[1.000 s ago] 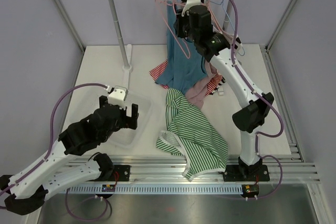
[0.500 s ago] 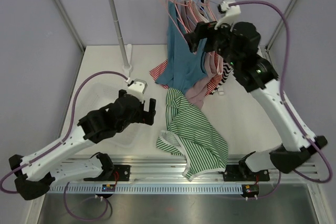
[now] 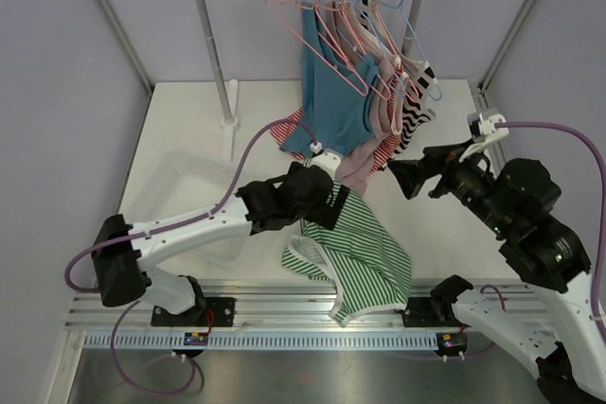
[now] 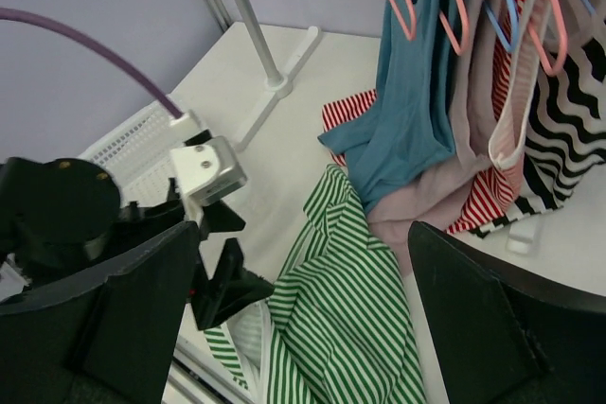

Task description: Remove the tank top from the hanger

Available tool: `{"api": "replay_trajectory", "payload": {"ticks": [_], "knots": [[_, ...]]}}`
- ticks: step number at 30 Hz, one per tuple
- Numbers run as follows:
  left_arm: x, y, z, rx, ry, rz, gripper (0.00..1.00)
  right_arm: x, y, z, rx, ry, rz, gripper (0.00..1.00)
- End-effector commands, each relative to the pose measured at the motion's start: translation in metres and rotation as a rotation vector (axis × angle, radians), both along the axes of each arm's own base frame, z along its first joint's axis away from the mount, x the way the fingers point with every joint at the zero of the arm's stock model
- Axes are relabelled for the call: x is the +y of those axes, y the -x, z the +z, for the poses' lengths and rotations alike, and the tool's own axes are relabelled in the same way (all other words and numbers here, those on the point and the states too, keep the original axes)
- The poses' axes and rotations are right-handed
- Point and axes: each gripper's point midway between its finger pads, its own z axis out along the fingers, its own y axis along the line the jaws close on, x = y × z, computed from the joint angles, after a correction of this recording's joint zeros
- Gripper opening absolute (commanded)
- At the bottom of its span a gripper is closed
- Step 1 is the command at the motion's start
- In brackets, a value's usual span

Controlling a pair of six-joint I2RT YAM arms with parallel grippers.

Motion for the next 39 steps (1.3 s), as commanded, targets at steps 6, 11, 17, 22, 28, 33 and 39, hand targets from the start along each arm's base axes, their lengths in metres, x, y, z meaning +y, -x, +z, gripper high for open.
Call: {"api": "replay_trajectory", "payload": {"ticks": [6,11,17,22,28,33,39], "knots": [[-0.074,-0.008,-0.042,0.073,0.012,-0.13,0.99,-0.027,0.037,-0.002,0.004,-0.006,-0.022,0.99],[-0.094,0.008,-0.091,0.172,-0.025,-0.192,0.99,-0.024,0.045,0.0,0.001,-0.017,0.019,0.99],[-0.098,0.048,-0.15,0.269,-0.098,-0.23,0.97,-0.014,0.046,-0.009,0.018,-0.029,0.06,0.99],[-0.091,0.065,-0.175,0.321,-0.08,-0.226,0.28,-0.01,0.046,-0.013,0.018,-0.039,0.08,1.0],[-0.091,0.053,-0.101,0.212,0.037,-0.201,0.0,-0.007,0.044,-0.017,0.017,-0.029,0.093,0.99],[-0.051,0.03,0.01,0.012,0.112,-0.087,0.0,-0.007,0.043,-0.014,0.007,-0.029,0.089,0.99],[0.033,-0.018,0.115,-0.166,0.168,0.158,0.0,-0.008,0.043,-0.011,-0.011,-0.058,0.08,0.99]]}}
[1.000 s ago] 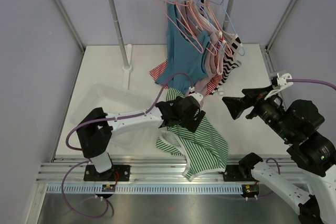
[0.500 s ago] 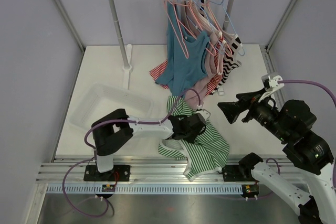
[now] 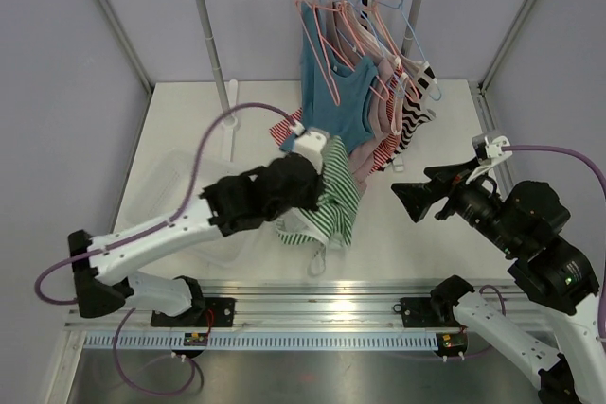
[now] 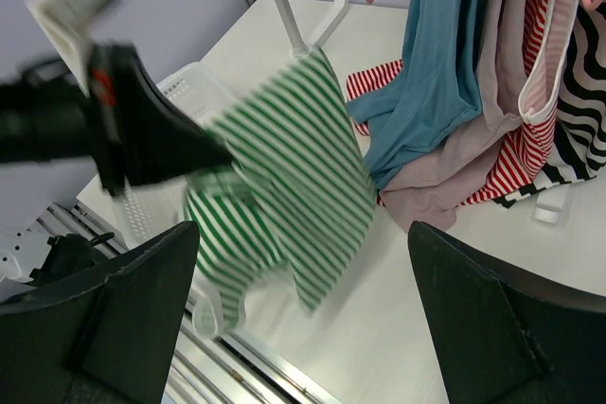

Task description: Remove the tank top from the hanger

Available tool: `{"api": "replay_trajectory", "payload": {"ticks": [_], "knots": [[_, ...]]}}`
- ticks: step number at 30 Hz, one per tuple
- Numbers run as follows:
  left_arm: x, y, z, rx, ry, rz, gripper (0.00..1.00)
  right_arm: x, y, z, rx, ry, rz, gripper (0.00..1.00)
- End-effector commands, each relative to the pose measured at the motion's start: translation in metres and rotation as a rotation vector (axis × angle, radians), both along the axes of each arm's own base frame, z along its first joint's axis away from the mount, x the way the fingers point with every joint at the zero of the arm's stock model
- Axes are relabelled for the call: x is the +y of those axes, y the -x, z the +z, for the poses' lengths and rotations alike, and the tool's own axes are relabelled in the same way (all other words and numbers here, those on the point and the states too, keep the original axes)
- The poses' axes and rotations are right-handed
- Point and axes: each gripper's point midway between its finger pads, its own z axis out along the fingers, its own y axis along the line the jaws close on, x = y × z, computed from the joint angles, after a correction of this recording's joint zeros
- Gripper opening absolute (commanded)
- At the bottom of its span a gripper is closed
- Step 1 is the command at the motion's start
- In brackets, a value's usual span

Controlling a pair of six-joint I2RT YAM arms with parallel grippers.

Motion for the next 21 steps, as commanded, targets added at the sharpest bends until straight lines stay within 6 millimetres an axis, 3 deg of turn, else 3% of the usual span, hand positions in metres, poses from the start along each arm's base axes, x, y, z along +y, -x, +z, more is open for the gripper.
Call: {"api": "replay_trajectory", "payload": {"ticks": [1,2,4,8,11,12,13,14,21], "knots": [[0.076,-0.039,0.072,-0.132,0.03,0.236,0.0,0.004,0.001,0.015,-0.052,-0.05,0.019,1.0],[0.095,-0.042,0.076,-0.129,0.005,0.273,0.0,0.005,0.0,0.015,-0.053,-0.051,0.019,1.0],[0.136,-0.057,0.104,-0.161,0.037,0.393,0.0,0.007,-0.002,0.012,-0.045,-0.046,0.022,1.0],[0.217,-0.069,0.104,-0.163,-0.014,0.628,0.0,0.01,-0.006,0.013,-0.044,-0.044,0.028,1.0],[0.25,-0.07,0.078,-0.119,-0.05,0.707,0.0,0.014,-0.008,0.015,-0.05,-0.047,0.04,1.0],[0.27,-0.074,0.07,-0.102,-0.058,0.762,0.0,0.016,-0.009,0.014,-0.049,-0.046,0.042,0.99],[0.271,-0.072,0.047,-0.045,-0.067,0.748,0.0,0.017,-0.011,0.014,-0.047,-0.046,0.047,1.0],[0.286,-0.075,0.042,-0.041,-0.058,0.795,0.0,0.02,-0.014,0.013,-0.044,-0.044,0.05,0.99],[0.318,-0.073,-0.035,0.123,-0.128,0.866,0.0,0.037,-0.025,0.009,-0.038,-0.036,0.096,0.99]]}}
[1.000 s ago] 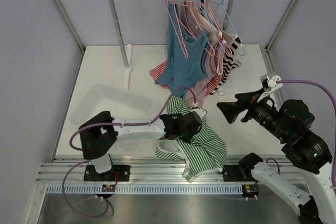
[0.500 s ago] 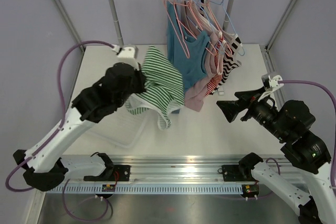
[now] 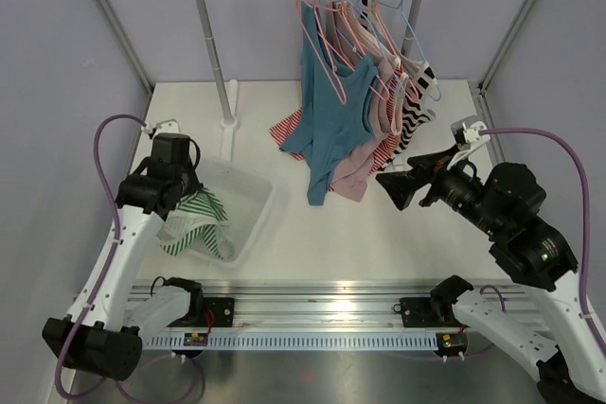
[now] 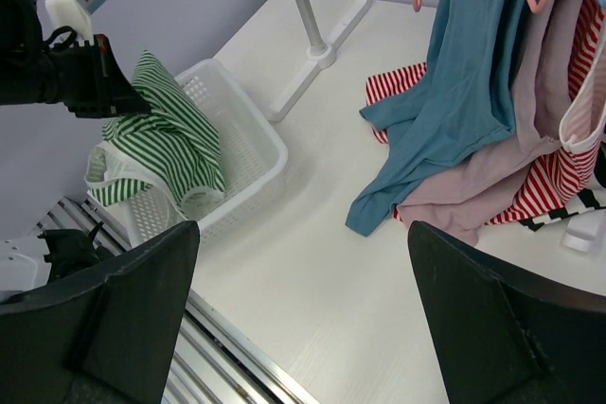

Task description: Remove the tank top from the hanger

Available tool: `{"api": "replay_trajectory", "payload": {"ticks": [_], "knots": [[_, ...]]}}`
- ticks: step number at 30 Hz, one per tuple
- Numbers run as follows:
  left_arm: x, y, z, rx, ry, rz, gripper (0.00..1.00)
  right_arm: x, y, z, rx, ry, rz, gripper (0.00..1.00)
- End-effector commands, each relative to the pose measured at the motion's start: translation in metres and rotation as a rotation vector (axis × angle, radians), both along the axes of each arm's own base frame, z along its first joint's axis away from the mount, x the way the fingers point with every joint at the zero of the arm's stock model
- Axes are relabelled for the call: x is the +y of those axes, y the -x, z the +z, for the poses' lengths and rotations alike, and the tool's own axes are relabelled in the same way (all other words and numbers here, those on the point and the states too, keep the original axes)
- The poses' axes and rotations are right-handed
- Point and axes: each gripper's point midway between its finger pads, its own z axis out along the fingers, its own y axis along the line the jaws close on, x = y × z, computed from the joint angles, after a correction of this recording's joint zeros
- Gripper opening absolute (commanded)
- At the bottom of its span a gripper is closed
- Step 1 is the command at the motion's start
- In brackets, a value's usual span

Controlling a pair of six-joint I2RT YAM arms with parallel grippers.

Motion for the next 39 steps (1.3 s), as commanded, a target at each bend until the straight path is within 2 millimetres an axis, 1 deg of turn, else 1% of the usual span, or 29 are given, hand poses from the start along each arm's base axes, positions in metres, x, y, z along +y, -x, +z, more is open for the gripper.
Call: {"api": "replay_trajectory", "payload": {"ticks": [1,3,4,5,6,7,8,9,12,13,14,15,16,18,19,20,21,22,23,25,26,27,28,29,31,32,33,34,39], "knots": [[-0.001,-0.007,-0.017,0.008,0.046,-0.032,0.0,0.013,-0.007,0.008,-0.028,-0.024,0.04,1.0],[0.003,-0.007,-0.033,0.035,0.059,-0.025,0.0,0.018,-0.015,0.007,-0.009,-0.013,0.035,0.99],[-0.001,-0.007,-0.035,0.034,0.086,-0.043,0.02,0.019,-0.018,0.007,-0.003,-0.009,0.033,1.0],[-0.003,-0.009,-0.035,0.028,0.096,-0.05,0.09,0.023,-0.024,0.008,0.007,-0.002,0.033,0.99],[-0.005,-0.011,-0.034,0.025,0.105,-0.061,0.23,0.025,-0.027,0.008,0.015,0.0,0.031,0.99],[-0.007,-0.012,-0.034,0.03,0.113,-0.069,0.82,0.025,-0.031,0.009,0.017,0.003,0.022,0.99],[-0.007,-0.012,-0.032,0.031,0.113,-0.065,0.99,0.028,-0.038,0.01,0.025,0.01,0.01,0.99],[-0.006,-0.013,-0.03,0.03,0.113,-0.058,0.99,0.028,-0.043,0.011,0.032,0.014,-0.002,0.99],[-0.013,-0.014,-0.004,-0.062,0.144,-0.098,0.99,0.027,-0.065,0.02,0.03,0.02,-0.079,0.99],[-0.026,-0.013,0.003,-0.089,0.184,-0.165,0.99,0.021,-0.075,0.023,0.021,0.027,-0.133,0.99],[-0.033,-0.012,0.022,-0.176,0.202,-0.212,0.99,0.022,-0.087,0.029,0.013,0.031,-0.164,0.99],[-0.044,-0.009,0.031,-0.212,0.233,-0.277,0.99,0.02,-0.093,0.033,0.005,0.038,-0.191,0.99],[-0.057,-0.004,0.04,-0.243,0.278,-0.347,0.99,0.018,-0.101,0.035,-0.008,0.06,-0.217,0.99],[-0.061,0.007,0.059,-0.324,0.295,-0.383,0.99,0.023,-0.118,0.044,-0.023,0.094,-0.23,1.0],[-0.069,0.014,0.068,-0.361,0.314,-0.432,0.99,0.024,-0.136,0.031,0.0,0.157,-0.266,1.0],[-0.073,0.019,0.068,-0.377,0.321,-0.461,0.99,0.022,-0.142,0.052,-0.032,0.152,-0.289,0.99],[-0.077,0.029,0.078,-0.432,0.327,-0.5,0.99,0.022,-0.151,0.054,-0.042,0.185,-0.306,0.98],[-0.084,0.035,0.084,-0.47,0.344,-0.548,0.99,0.025,-0.169,0.037,0.002,0.247,-0.329,0.96],[-0.088,0.045,0.083,-0.5,0.355,-0.586,0.99,0.021,-0.177,0.059,-0.033,0.24,-0.35,0.91],[-0.093,0.05,0.081,-0.536,0.355,-0.624,0.99,0.026,-0.192,0.058,-0.024,0.265,-0.329,0.86],[-0.094,0.052,0.07,-0.526,0.352,-0.639,0.99,0.033,-0.206,0.063,-0.029,0.273,-0.321,0.78],[-0.095,0.053,0.069,-0.531,0.348,-0.646,0.99,0.033,-0.214,0.064,-0.033,0.29,-0.319,0.74],[-0.094,0.056,0.069,-0.538,0.341,-0.644,0.99,0.033,-0.232,0.045,0.016,0.338,-0.325,0.71],[-0.093,0.057,0.069,-0.537,0.336,-0.641,0.99,0.031,-0.237,0.065,-0.02,0.319,-0.337,0.7],[-0.09,0.056,0.072,-0.553,0.314,-0.624,0.99,0.022,-0.253,0.061,-0.02,0.374,-0.349,0.7],[-0.09,0.056,0.072,-0.552,0.311,-0.623,0.99,0.027,-0.265,0.062,-0.026,0.375,-0.333,0.69],[-0.09,0.055,0.07,-0.544,0.312,-0.625,0.99,0.034,-0.268,0.061,-0.028,0.374,-0.284,0.68],[-0.092,0.055,0.069,-0.535,0.316,-0.631,0.99,0.035,-0.278,0.057,-0.02,0.377,-0.267,0.66],[-0.093,0.053,0.064,-0.513,0.32,-0.635,0.99,0.05,-0.302,0.044,-0.057,0.433,-0.204,0.63]]}}
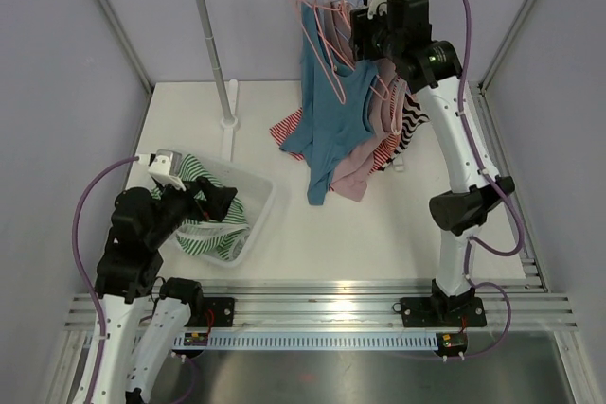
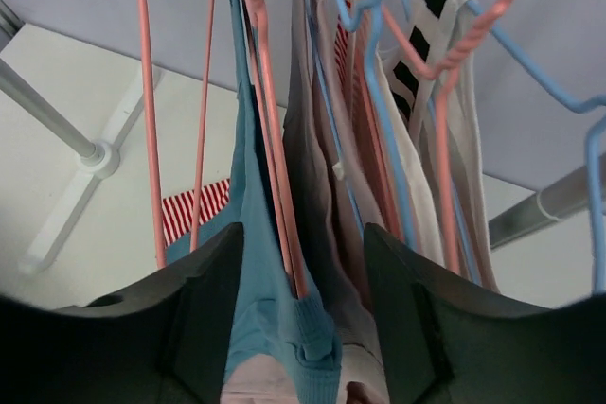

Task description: Remove the tank top from the hanger

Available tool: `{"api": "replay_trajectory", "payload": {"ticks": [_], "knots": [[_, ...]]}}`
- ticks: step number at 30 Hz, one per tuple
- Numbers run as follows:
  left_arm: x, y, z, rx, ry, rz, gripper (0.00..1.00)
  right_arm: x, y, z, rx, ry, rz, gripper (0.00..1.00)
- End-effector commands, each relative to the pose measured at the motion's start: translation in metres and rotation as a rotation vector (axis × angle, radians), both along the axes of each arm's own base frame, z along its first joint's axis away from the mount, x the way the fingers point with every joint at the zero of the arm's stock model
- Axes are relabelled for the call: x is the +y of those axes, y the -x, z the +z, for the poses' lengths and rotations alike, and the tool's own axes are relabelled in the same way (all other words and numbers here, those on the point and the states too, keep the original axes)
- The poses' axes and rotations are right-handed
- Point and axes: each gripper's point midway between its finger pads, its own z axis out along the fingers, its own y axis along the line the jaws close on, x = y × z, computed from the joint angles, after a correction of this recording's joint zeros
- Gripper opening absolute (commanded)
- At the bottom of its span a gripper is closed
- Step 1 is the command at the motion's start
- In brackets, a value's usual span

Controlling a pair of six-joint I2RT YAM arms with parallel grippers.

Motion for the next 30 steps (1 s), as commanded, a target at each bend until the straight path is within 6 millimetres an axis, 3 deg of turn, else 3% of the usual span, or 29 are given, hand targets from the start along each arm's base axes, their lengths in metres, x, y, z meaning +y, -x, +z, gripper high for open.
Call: {"api": "replay_trajectory", "payload": {"ticks": [1,4,8,13,15,18,21,24,30], "knots": [[-0.004,-0.005,0.009,-0.04,-0.004,-0.027,0.99,0.01,-0.004,0.0,-0.026,0.061,0.088,0.59],[-0.003,-0.007,0.006,-0.022,-0.01,-0.017,0.99,0.019,-0.012,-0.006,-0.031,0.057,0.124,0.55],[-0.004,-0.008,0.004,-0.01,-0.01,-0.023,0.99,0.026,-0.021,-0.013,-0.029,0.044,0.154,0.37],[-0.007,-0.009,0.002,-0.002,-0.009,-0.036,0.99,0.042,-0.015,-0.01,-0.031,-0.013,0.232,0.27],[-0.009,-0.009,0.001,0.003,-0.007,-0.047,0.99,0.045,-0.014,-0.006,-0.036,-0.038,0.244,0.13],[-0.01,-0.009,-0.001,0.013,-0.006,-0.056,0.99,0.048,-0.013,-0.001,-0.041,-0.063,0.249,0.13],[-0.011,-0.009,-0.001,0.012,-0.007,-0.058,0.99,0.05,-0.007,0.01,-0.056,-0.091,0.264,0.11],[-0.011,-0.009,-0.001,0.014,-0.005,-0.06,0.99,0.048,-0.007,0.02,-0.075,-0.116,0.248,0.0],[-0.011,-0.009,-0.002,0.017,-0.007,-0.056,0.99,0.036,0.005,0.059,-0.157,-0.172,0.2,0.0]]}}
